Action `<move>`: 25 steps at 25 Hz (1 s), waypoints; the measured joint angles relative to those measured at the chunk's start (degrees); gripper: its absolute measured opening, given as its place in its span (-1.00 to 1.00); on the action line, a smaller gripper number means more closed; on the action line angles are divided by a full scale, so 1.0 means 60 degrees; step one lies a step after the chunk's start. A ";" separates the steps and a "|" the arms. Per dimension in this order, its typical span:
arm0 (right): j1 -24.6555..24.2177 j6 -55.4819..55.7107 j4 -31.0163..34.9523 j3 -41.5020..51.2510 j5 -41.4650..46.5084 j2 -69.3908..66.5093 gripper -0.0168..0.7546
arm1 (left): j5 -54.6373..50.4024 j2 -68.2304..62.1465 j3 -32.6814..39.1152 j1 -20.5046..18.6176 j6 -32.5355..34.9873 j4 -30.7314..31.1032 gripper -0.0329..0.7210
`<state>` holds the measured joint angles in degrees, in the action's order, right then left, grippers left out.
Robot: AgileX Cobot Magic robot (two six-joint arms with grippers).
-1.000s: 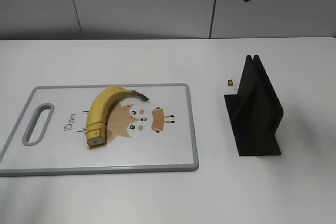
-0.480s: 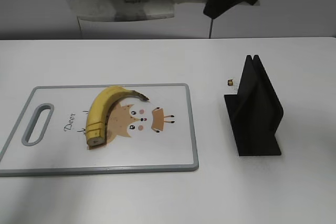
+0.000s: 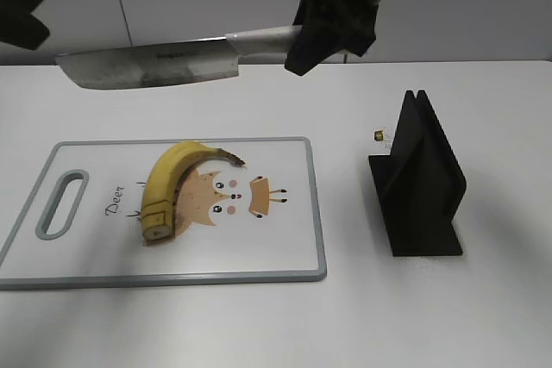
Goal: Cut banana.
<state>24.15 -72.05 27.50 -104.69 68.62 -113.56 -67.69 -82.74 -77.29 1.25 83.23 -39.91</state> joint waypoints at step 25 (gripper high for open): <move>0.0092 -0.0421 0.0686 -0.0028 -0.0138 -0.0115 -0.54 | 0.0801 -0.1516 -0.0093 0.0671 0.0016 0.0819 -0.57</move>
<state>24.70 -74.57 31.61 -104.85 67.79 -114.25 -62.88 -91.84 -77.85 5.28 83.33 -34.99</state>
